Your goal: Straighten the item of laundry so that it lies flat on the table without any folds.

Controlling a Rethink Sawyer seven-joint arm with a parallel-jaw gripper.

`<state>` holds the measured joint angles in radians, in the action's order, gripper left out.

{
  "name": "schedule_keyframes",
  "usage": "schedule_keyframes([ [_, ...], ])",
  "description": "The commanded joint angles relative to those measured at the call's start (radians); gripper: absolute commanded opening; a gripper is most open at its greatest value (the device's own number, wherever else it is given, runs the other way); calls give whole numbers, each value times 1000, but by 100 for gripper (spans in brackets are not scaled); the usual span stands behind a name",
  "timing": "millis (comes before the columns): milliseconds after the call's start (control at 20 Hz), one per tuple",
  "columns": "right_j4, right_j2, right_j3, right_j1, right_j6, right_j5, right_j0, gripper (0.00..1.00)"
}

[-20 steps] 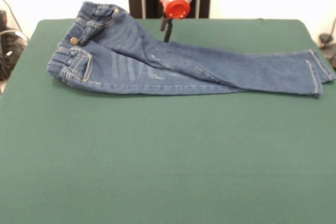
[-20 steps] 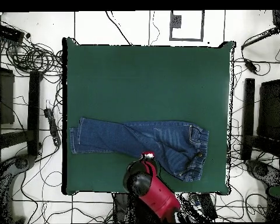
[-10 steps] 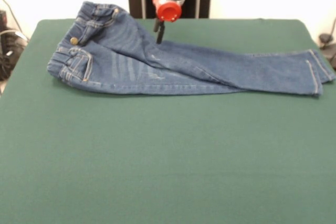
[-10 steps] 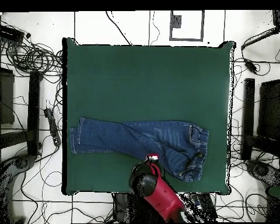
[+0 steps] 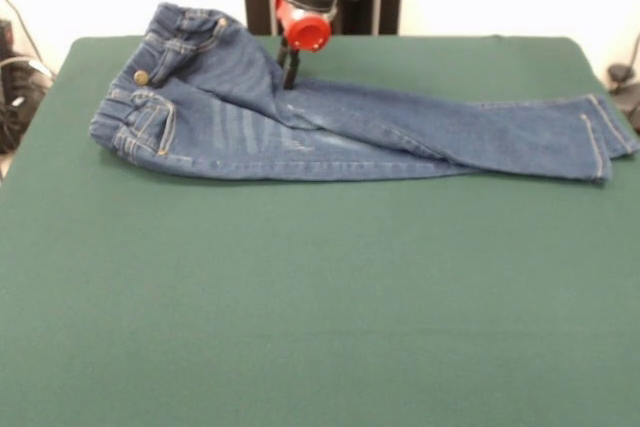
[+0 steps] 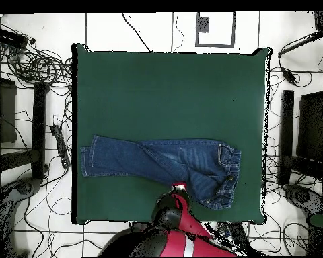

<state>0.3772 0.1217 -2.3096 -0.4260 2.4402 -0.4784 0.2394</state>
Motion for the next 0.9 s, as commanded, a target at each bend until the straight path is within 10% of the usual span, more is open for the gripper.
schedule_keyframes([
  [50,26,-120,58,143,321,-72,4,100],
  [750,3,-104,92,152,263,-84,1,100],
  [800,-1,-108,93,151,261,-79,5,0],
  [900,-11,-113,93,150,258,-74,11,0],
])
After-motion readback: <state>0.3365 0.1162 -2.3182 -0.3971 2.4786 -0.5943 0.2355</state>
